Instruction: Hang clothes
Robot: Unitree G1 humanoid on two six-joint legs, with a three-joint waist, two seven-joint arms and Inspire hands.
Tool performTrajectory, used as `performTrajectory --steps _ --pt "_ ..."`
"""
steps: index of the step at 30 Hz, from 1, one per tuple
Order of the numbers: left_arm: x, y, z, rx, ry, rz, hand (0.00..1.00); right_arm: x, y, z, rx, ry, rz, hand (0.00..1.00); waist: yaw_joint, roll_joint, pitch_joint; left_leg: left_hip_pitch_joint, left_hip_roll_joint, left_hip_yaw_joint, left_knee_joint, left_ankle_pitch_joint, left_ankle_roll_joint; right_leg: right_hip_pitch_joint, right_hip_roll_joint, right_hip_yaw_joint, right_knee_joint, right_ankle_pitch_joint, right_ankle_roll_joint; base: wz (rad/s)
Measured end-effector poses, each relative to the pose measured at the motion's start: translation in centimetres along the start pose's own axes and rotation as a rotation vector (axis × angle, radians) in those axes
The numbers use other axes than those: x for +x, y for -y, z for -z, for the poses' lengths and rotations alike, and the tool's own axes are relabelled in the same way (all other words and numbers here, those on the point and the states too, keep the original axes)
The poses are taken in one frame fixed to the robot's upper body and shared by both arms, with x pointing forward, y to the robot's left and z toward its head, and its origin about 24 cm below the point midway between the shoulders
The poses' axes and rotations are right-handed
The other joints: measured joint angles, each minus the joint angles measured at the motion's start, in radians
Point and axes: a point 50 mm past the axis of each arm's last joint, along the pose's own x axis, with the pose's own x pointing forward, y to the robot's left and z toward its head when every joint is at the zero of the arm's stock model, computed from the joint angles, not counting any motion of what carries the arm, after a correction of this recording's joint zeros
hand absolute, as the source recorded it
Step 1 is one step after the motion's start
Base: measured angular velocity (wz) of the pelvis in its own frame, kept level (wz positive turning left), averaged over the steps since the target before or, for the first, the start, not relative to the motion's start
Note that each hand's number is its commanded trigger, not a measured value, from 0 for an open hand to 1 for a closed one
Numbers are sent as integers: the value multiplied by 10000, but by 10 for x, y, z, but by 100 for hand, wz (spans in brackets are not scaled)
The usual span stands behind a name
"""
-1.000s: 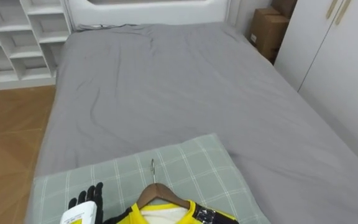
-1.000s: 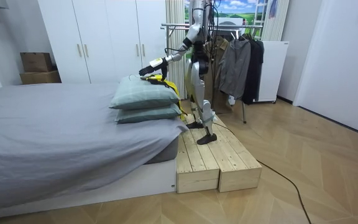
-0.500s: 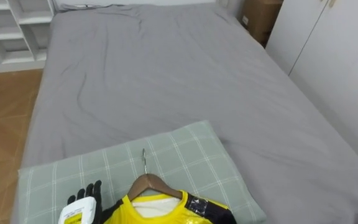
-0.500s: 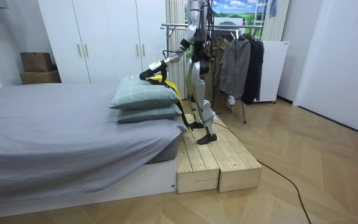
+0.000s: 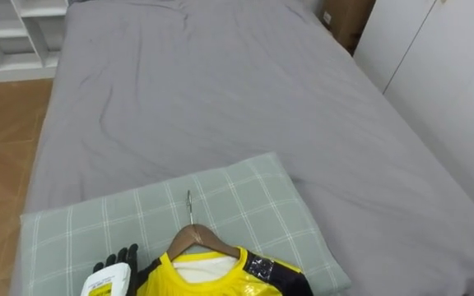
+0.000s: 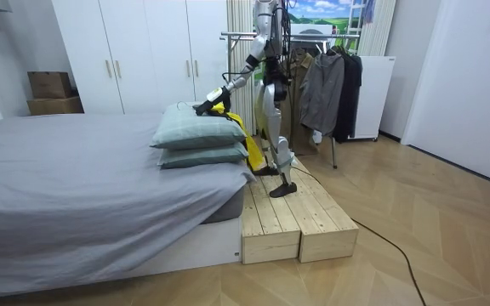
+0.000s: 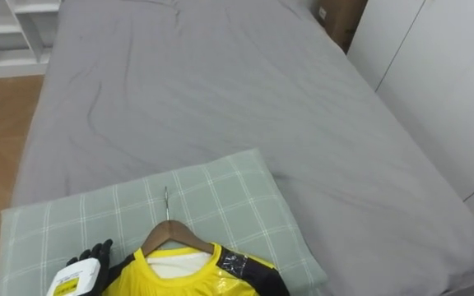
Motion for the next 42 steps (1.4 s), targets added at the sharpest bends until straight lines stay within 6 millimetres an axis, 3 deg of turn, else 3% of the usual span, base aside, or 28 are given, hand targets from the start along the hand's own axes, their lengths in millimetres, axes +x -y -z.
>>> performTrajectory --steps 6,18,28,31,35,42 --pt "0 1 1 33 -10 318 0 0 0 -2 -7 110 1 0 1 43 -13 0 8 2 45 14 -8 12 0 1 1 6 -10 0" --pt "-1 6 -1 341 111 978 0 0 2 -9 -83 347 -33 0 -10 141 54 -3 11 169 75 65 -9 -48 -2 85 9 29 -46 -3" --pt "-1 9 0 552 69 1430 0 0 3 -10 -85 362 -20 0 -59 48 86 -108 27 226 222 86 0 -178 -15 100 125 43 -69 -1" --pt "-1 8 3 614 13 1551 4 0 2 -8 -75 267 -29 0 -97 -21 55 -110 28 225 256 85 1 -171 -20 100 141 44 -69 0" --pt "0 8 5 658 -42 1662 100 0 2 -5 -64 145 -46 0 -128 -46 32 -102 33 235 290 86 1 -159 -23 102 157 53 -84 0" --pt "9 -8 8 449 -253 1068 100 0 2 -1 -456 9 -39 0 6 -30 13 48 77 476 278 89 6 -137 22 228 190 89 -140 -9"
